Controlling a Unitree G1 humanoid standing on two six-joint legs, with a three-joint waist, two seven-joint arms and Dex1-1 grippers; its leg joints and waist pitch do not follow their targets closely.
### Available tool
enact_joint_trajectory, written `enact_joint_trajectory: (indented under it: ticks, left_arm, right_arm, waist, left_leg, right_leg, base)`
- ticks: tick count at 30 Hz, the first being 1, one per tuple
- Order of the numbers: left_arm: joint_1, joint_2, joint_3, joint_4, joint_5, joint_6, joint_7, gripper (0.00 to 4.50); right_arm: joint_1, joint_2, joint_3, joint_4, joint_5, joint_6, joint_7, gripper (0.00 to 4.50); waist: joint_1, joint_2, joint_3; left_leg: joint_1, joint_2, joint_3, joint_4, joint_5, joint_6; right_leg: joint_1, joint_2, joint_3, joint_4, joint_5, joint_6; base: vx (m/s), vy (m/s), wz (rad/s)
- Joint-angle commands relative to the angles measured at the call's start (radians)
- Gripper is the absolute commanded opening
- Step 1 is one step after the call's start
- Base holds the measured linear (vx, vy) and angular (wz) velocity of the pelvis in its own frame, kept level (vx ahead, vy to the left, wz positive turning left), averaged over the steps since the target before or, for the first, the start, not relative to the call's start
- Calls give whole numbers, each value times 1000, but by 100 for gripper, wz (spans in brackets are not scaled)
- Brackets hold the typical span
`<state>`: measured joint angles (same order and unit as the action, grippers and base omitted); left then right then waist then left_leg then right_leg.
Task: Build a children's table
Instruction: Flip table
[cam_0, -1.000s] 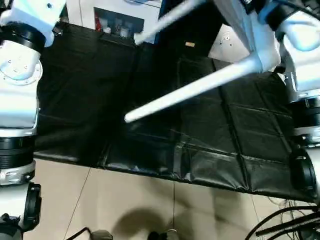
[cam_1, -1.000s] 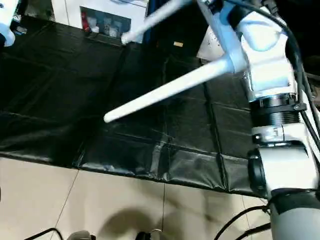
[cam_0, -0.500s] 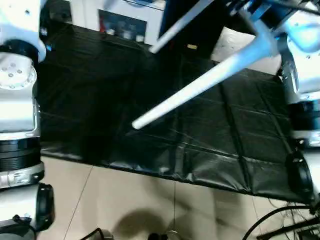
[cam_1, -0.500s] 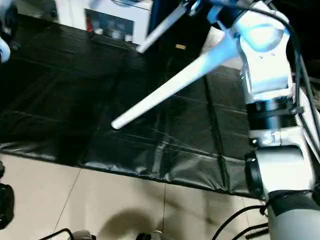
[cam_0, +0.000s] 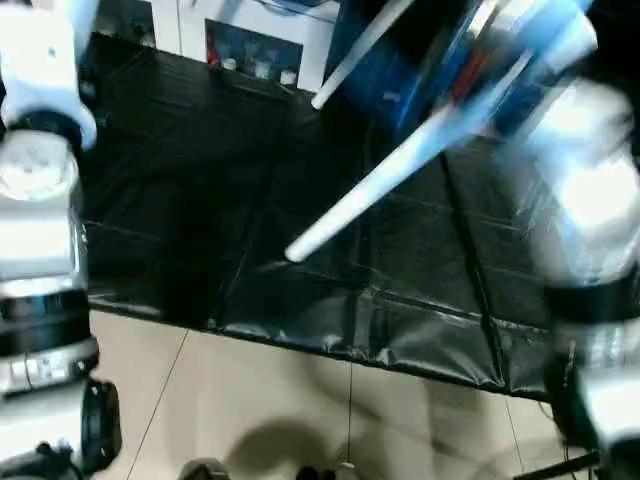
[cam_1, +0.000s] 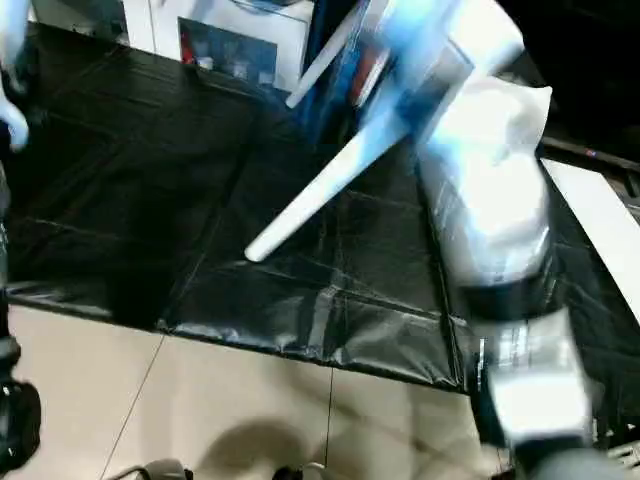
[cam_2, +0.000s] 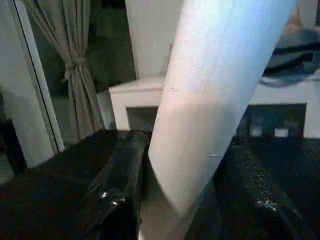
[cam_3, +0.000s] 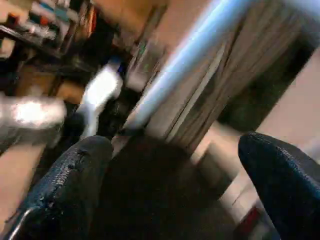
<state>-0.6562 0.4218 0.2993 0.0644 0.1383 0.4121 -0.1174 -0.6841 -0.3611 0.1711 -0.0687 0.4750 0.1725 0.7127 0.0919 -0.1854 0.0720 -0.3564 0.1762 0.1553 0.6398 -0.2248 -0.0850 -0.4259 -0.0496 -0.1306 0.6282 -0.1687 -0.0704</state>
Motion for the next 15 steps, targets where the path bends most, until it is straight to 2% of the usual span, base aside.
enact_joint_trajectory:
  ticks: [1,2,4,6,7,8,9,10,12,13,14,15]
  left_arm:
    - [-4,-21,-23,-52,-56,-17,-32,174]
    - [23,-24,-26,-70,-65,-18,-47,173]
    - [54,-26,-30,-88,-78,-23,-64,172]
    - [82,-30,-31,-102,-87,-29,-74,171]
    - [105,-32,-35,-108,-98,-49,-90,169]
    - [120,-34,-38,-111,-104,-63,-103,167]
    - [135,-35,-40,-112,-107,-73,-111,166]
    - [157,-37,-43,-109,-115,-94,-124,166]
    - [171,-38,-45,-107,-119,-106,-132,164]
    - [198,-42,-46,-95,-126,-132,-138,161]
    - [202,-43,-45,-93,-128,-137,-139,161]
    - [222,-43,-49,-76,-125,-159,-143,160]
  right_arm:
    - [36,-4,-7,-24,24,60,-32,450]
    - [100,0,6,-34,17,94,-49,450]
    - [163,2,19,-47,0,128,-73,450]
    - [211,10,21,-51,-10,140,-98,450]
    - [248,23,11,-49,-24,145,-137,450]
    - [273,31,4,-52,-33,154,-168,450]
    - [294,42,-8,-54,-41,154,-198,450]
    - [326,56,-28,-63,-45,144,-226,450]
    - [346,64,-40,-72,-46,137,-240,450]
    - [402,75,-61,-106,-26,135,-251,450]
    - [410,76,-64,-111,-23,135,-252,450]
    - [466,72,-69,-139,-15,128,-244,450]
  waist:
    - [-4,46,-78]
    - [-5,48,-75]
    - [-5,54,-72]
    - [-7,53,-75]
    - [-8,45,-75]
    - [-5,47,-74]
    - [-8,41,-74]
    - [-5,45,-74]
    - [-7,40,-74]
    - [-8,41,-73]
    - [-5,43,-72]
    - [-6,42,-73]
  left_leg:
    - [11,67,-25,-79,-73,3]
    - [12,69,-28,-82,-81,-2]
    - [20,76,-33,-87,-117,-12]
    - [19,80,-38,-89,-115,-16]
    - [16,78,-37,-87,-109,-16]
    - [15,76,-37,-88,-98,-20]
    - [15,77,-37,-89,-109,-23]
    - [15,77,-38,-89,-110,-26]
    - [11,77,-39,-91,-116,-28]
    - [11,77,-40,-91,-128,-27]
    - [13,78,-40,-92,-140,-25]
    - [10,78,-42,-93,-144,-22]
  right_leg:
    - [71,-110,79,-87,-275,-1]
    - [70,-111,78,-90,-281,0]
    - [70,-116,73,-97,-301,-7]
    - [75,-122,69,-98,-273,-17]
    - [77,-122,68,-97,-262,-17]
    - [76,-125,68,-98,-263,-14]
    - [77,-125,66,-101,-287,-6]
    - [79,-127,66,-101,-290,-3]
    - [80,-128,64,-103,-304,12]
    - [79,-128,63,-105,-315,22]
    - [78,-129,63,-110,-326,33]
    - [81,-128,62,-109,-325,39]
  base:
    - [0,0,0]
    - [0,0,0]
    - [0,0,0]
    - [0,0,0]
    - [0,0,0]
    - [0,0,0]
    - [0,0,0]
    - [0,0,0]
    - [0,0,0]
    - [0,0,0]
    - [0,0,0]
    - [0,0,0]
